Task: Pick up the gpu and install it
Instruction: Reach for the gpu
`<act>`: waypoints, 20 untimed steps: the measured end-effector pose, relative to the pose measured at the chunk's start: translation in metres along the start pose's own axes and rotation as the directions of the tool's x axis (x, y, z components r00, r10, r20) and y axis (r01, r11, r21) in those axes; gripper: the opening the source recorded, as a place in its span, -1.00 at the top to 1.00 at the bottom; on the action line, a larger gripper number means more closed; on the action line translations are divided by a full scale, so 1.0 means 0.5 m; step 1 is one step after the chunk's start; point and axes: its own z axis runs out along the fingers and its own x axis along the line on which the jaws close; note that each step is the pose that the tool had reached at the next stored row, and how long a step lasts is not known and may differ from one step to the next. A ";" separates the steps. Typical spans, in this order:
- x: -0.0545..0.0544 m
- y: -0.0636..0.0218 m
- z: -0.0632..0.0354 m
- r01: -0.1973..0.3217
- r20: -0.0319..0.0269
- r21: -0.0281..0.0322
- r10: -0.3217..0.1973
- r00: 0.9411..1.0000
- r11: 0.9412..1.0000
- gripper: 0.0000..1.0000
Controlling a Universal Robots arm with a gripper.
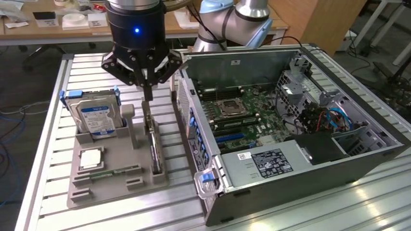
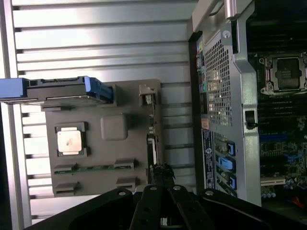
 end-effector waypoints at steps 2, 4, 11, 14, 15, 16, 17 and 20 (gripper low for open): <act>0.000 -0.001 0.000 0.000 0.000 0.000 0.000 1.000 1.000 0.79; 0.002 -0.002 0.001 0.000 0.000 0.000 0.000 1.000 1.000 0.79; 0.018 -0.004 0.003 0.000 0.000 0.000 0.000 1.000 1.000 0.79; 0.018 -0.008 0.003 0.000 0.000 0.002 0.000 1.000 1.000 0.79; 0.018 -0.009 0.003 0.000 0.000 0.002 0.000 1.000 1.000 0.79; 0.019 -0.009 0.003 0.000 0.000 0.002 0.000 1.000 1.000 0.79; 0.020 -0.009 0.003 0.000 0.000 0.002 0.000 1.000 1.000 0.79; 0.022 -0.009 0.004 0.000 0.000 0.002 0.000 1.000 1.000 0.79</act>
